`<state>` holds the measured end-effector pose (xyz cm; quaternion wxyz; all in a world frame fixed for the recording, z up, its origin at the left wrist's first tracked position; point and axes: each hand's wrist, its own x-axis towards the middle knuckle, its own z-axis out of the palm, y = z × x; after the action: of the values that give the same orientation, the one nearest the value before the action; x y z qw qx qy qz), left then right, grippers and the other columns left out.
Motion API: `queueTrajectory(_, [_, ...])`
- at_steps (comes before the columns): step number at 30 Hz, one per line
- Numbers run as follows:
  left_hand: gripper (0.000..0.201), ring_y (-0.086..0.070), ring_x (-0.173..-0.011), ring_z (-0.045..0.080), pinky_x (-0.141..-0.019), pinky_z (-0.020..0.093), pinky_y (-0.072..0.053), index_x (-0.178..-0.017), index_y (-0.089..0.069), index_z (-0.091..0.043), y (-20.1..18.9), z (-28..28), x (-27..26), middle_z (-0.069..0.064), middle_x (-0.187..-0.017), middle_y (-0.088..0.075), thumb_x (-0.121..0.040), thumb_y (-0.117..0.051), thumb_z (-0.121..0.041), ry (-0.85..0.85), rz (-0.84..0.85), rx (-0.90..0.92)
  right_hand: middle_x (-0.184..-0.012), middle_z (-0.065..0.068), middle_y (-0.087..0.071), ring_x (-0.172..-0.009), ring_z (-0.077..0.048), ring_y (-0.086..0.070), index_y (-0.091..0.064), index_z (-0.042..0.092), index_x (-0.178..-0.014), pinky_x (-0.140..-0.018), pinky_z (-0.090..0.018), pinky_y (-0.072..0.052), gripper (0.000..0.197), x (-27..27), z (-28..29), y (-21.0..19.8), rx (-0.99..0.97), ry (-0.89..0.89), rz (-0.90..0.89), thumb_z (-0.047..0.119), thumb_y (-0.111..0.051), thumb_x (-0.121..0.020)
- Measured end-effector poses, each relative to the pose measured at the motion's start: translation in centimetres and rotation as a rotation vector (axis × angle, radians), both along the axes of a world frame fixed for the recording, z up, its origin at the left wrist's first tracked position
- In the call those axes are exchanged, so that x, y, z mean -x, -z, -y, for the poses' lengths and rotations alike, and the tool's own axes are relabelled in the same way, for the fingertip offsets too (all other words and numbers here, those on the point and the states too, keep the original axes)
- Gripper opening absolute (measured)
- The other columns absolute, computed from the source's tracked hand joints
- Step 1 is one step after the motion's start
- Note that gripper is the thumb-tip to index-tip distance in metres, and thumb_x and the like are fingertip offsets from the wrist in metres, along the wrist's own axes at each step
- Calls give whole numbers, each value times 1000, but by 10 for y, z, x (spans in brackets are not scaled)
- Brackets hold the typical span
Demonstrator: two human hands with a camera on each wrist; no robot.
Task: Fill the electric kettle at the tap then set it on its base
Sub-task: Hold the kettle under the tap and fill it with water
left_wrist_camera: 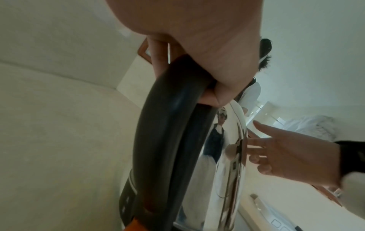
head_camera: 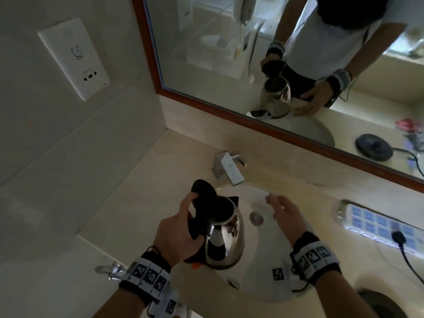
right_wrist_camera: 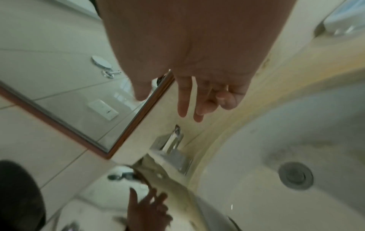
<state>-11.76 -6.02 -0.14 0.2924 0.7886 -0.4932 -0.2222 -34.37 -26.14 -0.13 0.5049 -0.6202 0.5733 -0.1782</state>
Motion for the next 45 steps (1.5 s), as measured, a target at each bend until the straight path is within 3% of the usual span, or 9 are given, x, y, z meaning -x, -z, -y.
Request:
queueTrajectory(3, [99, -62, -52, 10, -53, 32, -58, -147, -4, -46, 12, 16, 21, -7, -70, -64, -68, -63, -43, 2, -35, -8, -112, -6, -68, -99, -29, -62, -68, 15, -109, -87, -42, -51, 23, 2, 42, 0, 87, -46, -94, 32, -57, -98])
queueTrajectory(10, [100, -59, -55, 6, -54, 17, -48, -144, 1, -52, 47, 49, 41, -8, -70, -63, -69, -64, -45, -57, -136, 18, -97, -8, -74, -88, -23, -64, -69, 11, -97, -72, -32, -49, 15, -46, 98, 6, 80, -377, -172, 22, -59, -98])
queueTrajectory(13, [99, -55, -54, 2, -54, 11, -41, -146, -1, -51, 61, 62, 42, -10, -80, -60, -66, -59, -49, -62, -139, 10, -95, -4, -74, -94, -24, -66, -66, 19, -87, -85, -41, -54, 12, -67, 110, 16, 58, -411, -233, 22, -59, -95])
queueTrajectory(15, [101, -56, -56, 2, -54, 14, -44, -145, -1, -53, 70, 68, 42, -8, -87, -59, -67, -64, -44, -71, -152, 6, -94, -2, -75, -93, -23, -66, -63, 23, -84, -86, -41, -55, 11, -77, 115, 25, 55, -414, -278, 25, -58, -93])
queueTrajectory(19, [107, -63, -62, 6, -61, 25, -59, -136, 3, -71, 83, 76, 43, -5, -86, -65, -70, -73, -37, -107, -173, 39, -93, -2, -75, -78, -17, -62, -62, 20, -92, -71, -31, -49, 14, -93, 124, 36, 90, -385, -319, 32, -57, -95])
queueTrajectory(23, [112, -64, -64, 7, -62, 26, -59, -129, 8, -78, 86, 88, 46, -4, -82, -67, -71, -76, -31, -143, -207, 74, -92, -5, -73, -86, -24, -65, -64, 16, -93, -76, -34, -52, 25, -107, 138, 42, 177, -404, -408, 39, -56, -94])
queueTrajectory(27, [108, -68, -60, 14, -61, 38, -62, -137, -6, -66, 84, 99, 46, 1, -69, -69, -72, -79, -21, -174, -258, 91, -86, -5, -73, -82, -23, -65, -59, 18, -88, -68, -31, -47, 24, -113, 142, 46, 214, -425, -424, 42, -61, -92])
queueTrajectory(33, [103, -72, -61, 16, -65, 41, -65, -141, -15, -56, 79, 102, 44, 2, -67, -71, -71, -79, -16, -244, -327, 111, -86, 0, -63, -79, -22, -59, -58, 24, -89, -70, -30, -45, 13, -117, 138, 47, 387, -445, -448, 34, -65, -91])
queueTrajectory(45, [101, -70, -57, 14, -62, 38, -64, -145, -20, -45, 75, 109, 24, 2, -64, -71, -72, -80, -11, -206, -301, 111, -85, 2, -62, -78, -21, -62, -65, 25, -84, -75, -33, -52, 9, -117, 157, 40, 278, -410, -402, 30, -69, -90])
